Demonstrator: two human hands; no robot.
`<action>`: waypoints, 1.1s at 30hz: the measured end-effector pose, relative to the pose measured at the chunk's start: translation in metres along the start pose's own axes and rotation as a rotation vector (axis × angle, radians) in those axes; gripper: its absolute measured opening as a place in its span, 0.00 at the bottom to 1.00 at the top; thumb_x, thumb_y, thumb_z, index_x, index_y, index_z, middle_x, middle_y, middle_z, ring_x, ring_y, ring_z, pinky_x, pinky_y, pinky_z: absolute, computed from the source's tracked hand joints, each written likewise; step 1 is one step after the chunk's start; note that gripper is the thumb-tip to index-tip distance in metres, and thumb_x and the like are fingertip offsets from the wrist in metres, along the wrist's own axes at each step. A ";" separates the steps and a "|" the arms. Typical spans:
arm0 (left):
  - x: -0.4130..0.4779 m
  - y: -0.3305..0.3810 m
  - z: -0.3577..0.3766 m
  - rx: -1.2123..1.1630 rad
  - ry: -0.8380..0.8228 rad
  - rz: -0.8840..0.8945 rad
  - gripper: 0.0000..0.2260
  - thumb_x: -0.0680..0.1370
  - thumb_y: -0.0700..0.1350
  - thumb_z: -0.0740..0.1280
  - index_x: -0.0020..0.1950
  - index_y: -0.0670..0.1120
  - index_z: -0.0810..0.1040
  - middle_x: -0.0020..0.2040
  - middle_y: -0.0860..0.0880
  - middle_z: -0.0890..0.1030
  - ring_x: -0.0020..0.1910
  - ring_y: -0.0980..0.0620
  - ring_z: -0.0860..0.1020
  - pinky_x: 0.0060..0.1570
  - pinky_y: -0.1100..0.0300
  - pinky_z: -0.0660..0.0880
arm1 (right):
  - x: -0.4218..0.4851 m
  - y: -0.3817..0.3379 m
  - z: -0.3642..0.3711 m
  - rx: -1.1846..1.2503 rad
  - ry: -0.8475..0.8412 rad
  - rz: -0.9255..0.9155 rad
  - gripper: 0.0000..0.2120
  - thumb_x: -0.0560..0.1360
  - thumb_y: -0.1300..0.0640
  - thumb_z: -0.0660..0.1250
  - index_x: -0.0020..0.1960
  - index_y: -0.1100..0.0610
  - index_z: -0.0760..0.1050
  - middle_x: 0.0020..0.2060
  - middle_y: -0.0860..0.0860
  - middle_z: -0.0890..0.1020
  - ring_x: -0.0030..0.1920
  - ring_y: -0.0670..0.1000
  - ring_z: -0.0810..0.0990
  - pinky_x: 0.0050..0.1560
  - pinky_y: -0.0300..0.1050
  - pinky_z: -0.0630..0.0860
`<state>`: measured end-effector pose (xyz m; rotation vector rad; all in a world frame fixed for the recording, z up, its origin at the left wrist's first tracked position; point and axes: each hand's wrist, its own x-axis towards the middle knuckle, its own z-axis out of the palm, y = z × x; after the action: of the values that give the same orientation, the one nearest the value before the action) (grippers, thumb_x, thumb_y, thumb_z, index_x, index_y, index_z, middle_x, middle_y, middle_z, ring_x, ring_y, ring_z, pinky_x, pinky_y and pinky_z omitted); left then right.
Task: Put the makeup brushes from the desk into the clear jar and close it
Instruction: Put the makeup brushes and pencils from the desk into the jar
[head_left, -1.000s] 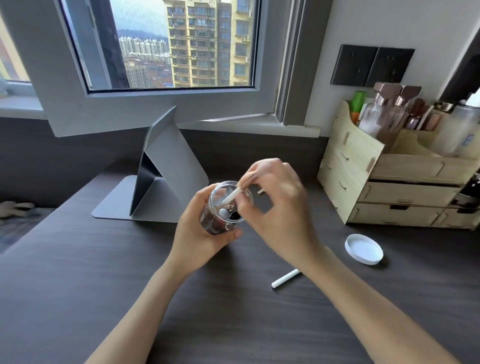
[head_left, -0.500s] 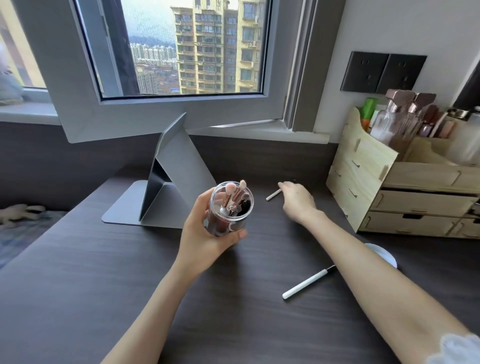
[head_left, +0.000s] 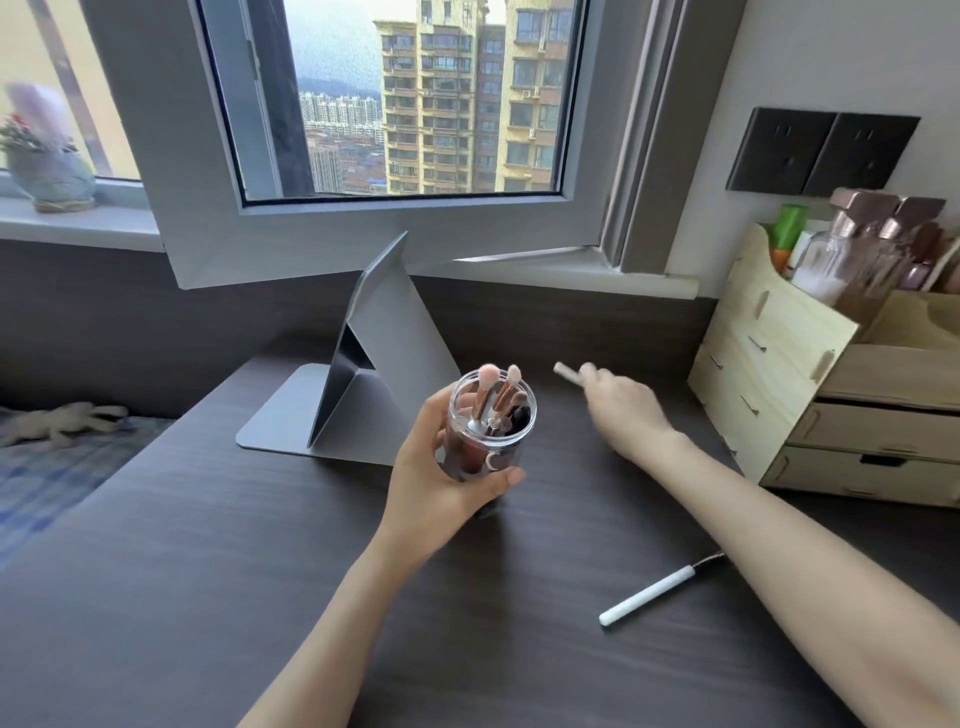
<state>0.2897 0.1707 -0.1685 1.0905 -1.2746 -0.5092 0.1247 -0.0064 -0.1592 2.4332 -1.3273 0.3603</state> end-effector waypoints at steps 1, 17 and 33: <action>0.000 0.000 0.000 -0.008 0.000 -0.002 0.36 0.62 0.31 0.78 0.60 0.60 0.70 0.52 0.69 0.80 0.53 0.66 0.77 0.50 0.75 0.70 | -0.007 0.003 -0.011 0.144 0.093 0.044 0.08 0.79 0.60 0.57 0.55 0.61 0.71 0.44 0.59 0.81 0.42 0.64 0.81 0.33 0.49 0.67; -0.003 0.001 -0.004 -0.006 -0.005 -0.016 0.35 0.60 0.38 0.80 0.61 0.61 0.71 0.57 0.55 0.81 0.56 0.61 0.78 0.52 0.72 0.71 | -0.032 -0.086 -0.200 -0.162 -0.043 -0.572 0.09 0.73 0.69 0.59 0.46 0.58 0.73 0.38 0.51 0.76 0.44 0.57 0.76 0.40 0.47 0.71; -0.002 -0.004 -0.004 -0.029 -0.032 -0.018 0.34 0.61 0.37 0.79 0.64 0.52 0.71 0.57 0.56 0.79 0.56 0.62 0.78 0.53 0.70 0.72 | -0.083 -0.001 -0.154 0.423 -0.362 -0.269 0.04 0.71 0.52 0.70 0.42 0.51 0.81 0.36 0.42 0.81 0.38 0.40 0.77 0.40 0.29 0.70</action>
<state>0.2940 0.1727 -0.1724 1.0745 -1.2831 -0.5590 0.0724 0.1207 -0.0513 3.1056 -1.1153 0.1421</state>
